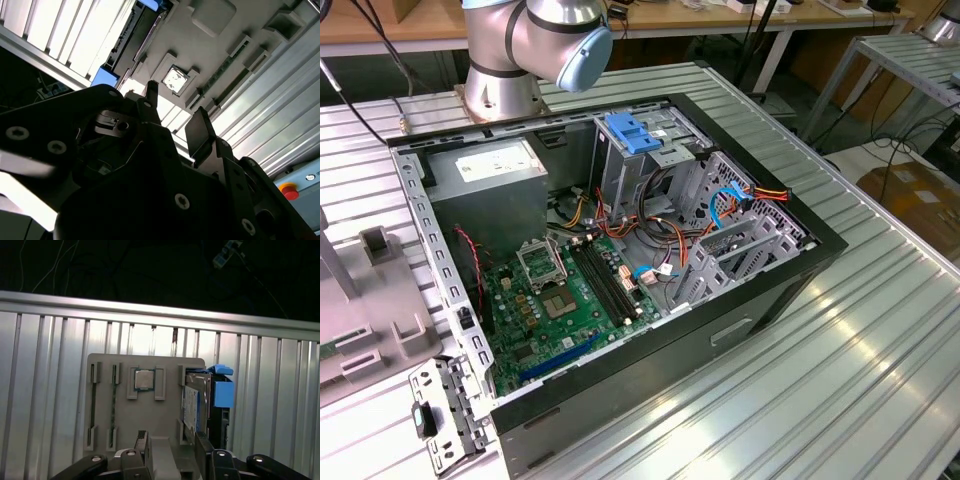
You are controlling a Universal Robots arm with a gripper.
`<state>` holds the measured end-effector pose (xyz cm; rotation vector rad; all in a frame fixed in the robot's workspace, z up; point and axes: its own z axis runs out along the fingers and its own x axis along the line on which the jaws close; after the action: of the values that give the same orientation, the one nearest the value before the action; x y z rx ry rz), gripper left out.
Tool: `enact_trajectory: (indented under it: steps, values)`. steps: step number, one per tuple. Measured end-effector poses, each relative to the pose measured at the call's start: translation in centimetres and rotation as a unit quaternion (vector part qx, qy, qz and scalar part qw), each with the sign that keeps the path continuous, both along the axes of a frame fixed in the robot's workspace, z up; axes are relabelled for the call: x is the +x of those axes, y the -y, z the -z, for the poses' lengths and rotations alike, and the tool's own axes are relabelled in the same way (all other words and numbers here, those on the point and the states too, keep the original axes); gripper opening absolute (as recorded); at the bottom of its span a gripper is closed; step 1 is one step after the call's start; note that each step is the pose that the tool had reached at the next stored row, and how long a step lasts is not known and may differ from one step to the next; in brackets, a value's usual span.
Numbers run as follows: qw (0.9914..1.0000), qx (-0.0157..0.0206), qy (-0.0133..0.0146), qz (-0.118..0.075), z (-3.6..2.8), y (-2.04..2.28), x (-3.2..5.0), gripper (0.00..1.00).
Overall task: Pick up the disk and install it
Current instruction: 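Pick up the disk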
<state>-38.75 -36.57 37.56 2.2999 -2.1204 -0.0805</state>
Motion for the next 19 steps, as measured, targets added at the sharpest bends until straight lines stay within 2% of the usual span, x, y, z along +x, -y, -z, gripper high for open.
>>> enact_trajectory:
  steps: [19]
  values:
    - [0.99999,0.0036,0.0000,0.000,0.55,-0.93,-0.13,0.50]
